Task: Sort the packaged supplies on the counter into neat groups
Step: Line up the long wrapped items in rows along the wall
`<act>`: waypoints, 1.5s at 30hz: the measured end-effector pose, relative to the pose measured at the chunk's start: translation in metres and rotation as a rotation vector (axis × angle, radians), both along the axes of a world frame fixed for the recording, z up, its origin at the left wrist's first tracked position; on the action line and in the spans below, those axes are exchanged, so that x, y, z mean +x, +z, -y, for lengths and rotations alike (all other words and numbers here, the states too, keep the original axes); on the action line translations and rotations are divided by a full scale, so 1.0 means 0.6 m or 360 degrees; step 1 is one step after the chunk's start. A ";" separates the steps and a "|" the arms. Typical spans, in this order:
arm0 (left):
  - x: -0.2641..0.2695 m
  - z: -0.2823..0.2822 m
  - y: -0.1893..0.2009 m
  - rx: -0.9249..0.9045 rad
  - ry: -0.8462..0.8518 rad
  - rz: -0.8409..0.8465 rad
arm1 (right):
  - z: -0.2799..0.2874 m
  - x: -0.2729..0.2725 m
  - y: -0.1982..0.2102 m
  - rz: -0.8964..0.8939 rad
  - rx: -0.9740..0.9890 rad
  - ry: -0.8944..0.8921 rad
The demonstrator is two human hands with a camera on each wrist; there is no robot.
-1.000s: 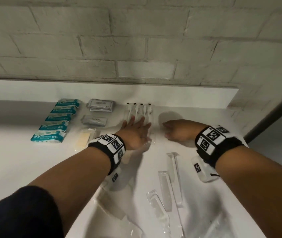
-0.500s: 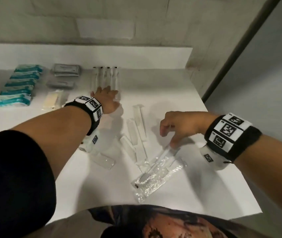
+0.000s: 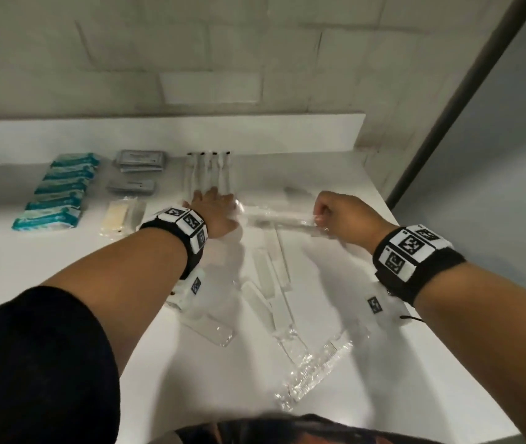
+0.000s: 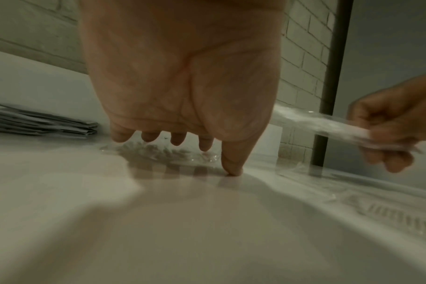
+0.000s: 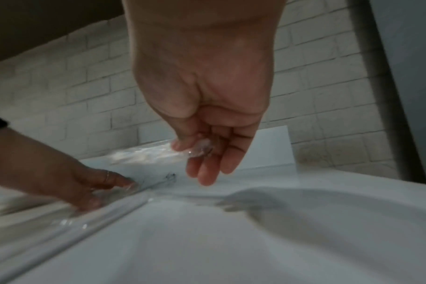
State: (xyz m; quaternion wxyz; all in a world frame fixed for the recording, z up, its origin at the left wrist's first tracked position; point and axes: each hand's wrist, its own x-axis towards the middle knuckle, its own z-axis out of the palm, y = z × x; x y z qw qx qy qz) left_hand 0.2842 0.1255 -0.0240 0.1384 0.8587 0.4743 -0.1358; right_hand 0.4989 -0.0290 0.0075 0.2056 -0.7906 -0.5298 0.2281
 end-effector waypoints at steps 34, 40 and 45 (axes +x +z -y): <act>0.019 -0.038 -0.006 -0.0099 -0.0146 0.0130 | -0.286 -0.108 -0.046 0.0509 -0.0777 0.0509; 0.025 -0.037 -0.002 -0.0102 -0.0119 0.0084 | -0.291 -0.091 -0.052 0.0380 -0.0709 0.0444; 0.014 -0.032 -0.003 0.0018 -0.0184 0.0161 | -0.261 -0.049 -0.028 0.0066 -0.0550 0.0267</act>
